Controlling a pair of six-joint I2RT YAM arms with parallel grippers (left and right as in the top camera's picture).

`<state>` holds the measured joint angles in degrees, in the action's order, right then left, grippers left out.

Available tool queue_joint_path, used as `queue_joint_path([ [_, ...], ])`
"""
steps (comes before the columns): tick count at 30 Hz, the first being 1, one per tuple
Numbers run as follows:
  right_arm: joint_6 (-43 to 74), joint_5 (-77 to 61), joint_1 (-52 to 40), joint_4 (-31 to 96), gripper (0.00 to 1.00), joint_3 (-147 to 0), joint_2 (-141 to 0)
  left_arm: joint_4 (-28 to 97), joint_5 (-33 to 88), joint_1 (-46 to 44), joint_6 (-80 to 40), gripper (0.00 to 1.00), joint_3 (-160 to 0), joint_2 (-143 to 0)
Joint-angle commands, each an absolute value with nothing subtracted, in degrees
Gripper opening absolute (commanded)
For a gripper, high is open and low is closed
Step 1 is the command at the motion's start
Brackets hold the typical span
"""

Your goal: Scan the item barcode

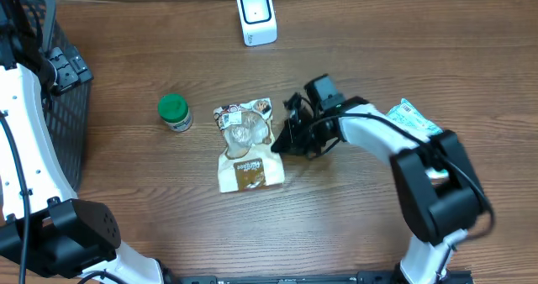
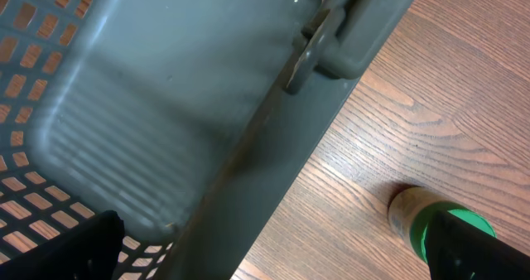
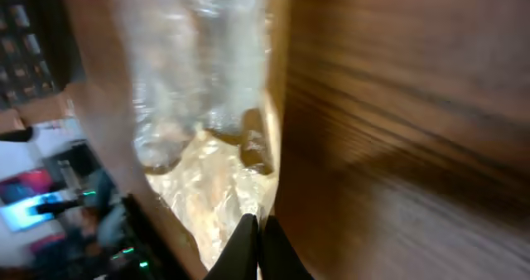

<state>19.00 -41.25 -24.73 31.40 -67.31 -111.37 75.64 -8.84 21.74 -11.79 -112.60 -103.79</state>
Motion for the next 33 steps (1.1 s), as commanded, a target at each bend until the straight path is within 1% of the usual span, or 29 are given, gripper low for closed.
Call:
queue_joint_path([
  [1, 8.8, -33.0, -24.3, 34.0, 0.04, -70.7, -104.6, 75.6, -9.0, 21.2, -10.9, 1.0, -112.5, -104.4],
  [2, 8.0, -31.4, -24.3, 34.9, 0.04, -70.7, -104.4, 75.6, -9.0, 21.2, -10.9, 1.0, -112.5, -104.4],
  [3, 7.5, -29.8, -24.3, 36.0, 0.09, -70.7, -104.4, 75.6, -9.0, 21.2, -10.9, 1.0, -112.5, -104.4],
  [4, 7.4, -28.2, -24.3, 37.2, 0.24, -70.7, -104.4, 75.6, -9.0, 21.2, -10.9, 1.0, -112.5, -104.4],
  [5, 7.4, -27.0, -24.3, 38.2, 0.46, -70.6, -104.6, 75.6, -9.0, 21.2, -10.9, 1.0, -112.5, -104.4],
  [6, 7.4, -25.9, -24.3, 39.2, 0.55, -70.6, -104.6, 75.6, -9.0, 21.2, -10.9, 1.0, -112.5, -104.4],
  [8, 7.4, -24.6, -24.3, 40.3, 0.67, -70.6, -104.6, 75.6, -9.0, 21.2, -10.9, 1.0, -112.5, -104.4],
  [9, 7.4, -24.1, -24.3, 40.3, 0.7, -70.6, -104.6, 75.6, -9.0, 21.2, -10.9, 1.0, -112.5, -104.4],
  [11, 7.4, -23.2, -24.3, 40.4, 0.74, -70.6, -104.6, 75.6, -9.0, 21.2, -10.9, 1.0, -112.5, -104.4],
  [13, 7.4, -22.4, -24.4, 40.4, 0.8, -70.6, -104.6, 75.6, -9.0, 21.2, -10.9, 1.0, -112.5, -104.4],
  [16, 7.6, -20.8, -25.1, 40.4, 0.85, -70.6, -104.8, 75.6, -9.0, 21.2, -10.9, 1.0, -112.5, -104.4],
  [18, 9.6, -19.4, -26.1, 40.2, 0.89, -70.6, -105.5, 75.6, -9.0, 21.2, -10.9, 1.0, -112.5, -104.4],
  [22, 14.9, -18.8, -29.2, 39.9, 0.91, -70.6, -108.1, 75.6, -9.0, 21.2, -10.9, 1.0, -112.5, -104.4],
  [26, 19.1, -18.7, -31.9, 39.4, 1.0, -70.6, -110.7, 75.6, -9.0, 21.2, -10.9, 1.0, -112.5, -104.4],
  [29, 20.1, -16.1, -33.0, 39.8, 1.0, -70.6, -110.8, 75.6, -9.0, 21.2, -10.9, 1.0, -112.5, -104.4],
  [33, 22.8, -9.2, -34.7, 39.0, 1.0, -70.6, -111.4, 75.6, -9.0, 21.2, -10.9, 1.0, -112.5, -104.4],
])
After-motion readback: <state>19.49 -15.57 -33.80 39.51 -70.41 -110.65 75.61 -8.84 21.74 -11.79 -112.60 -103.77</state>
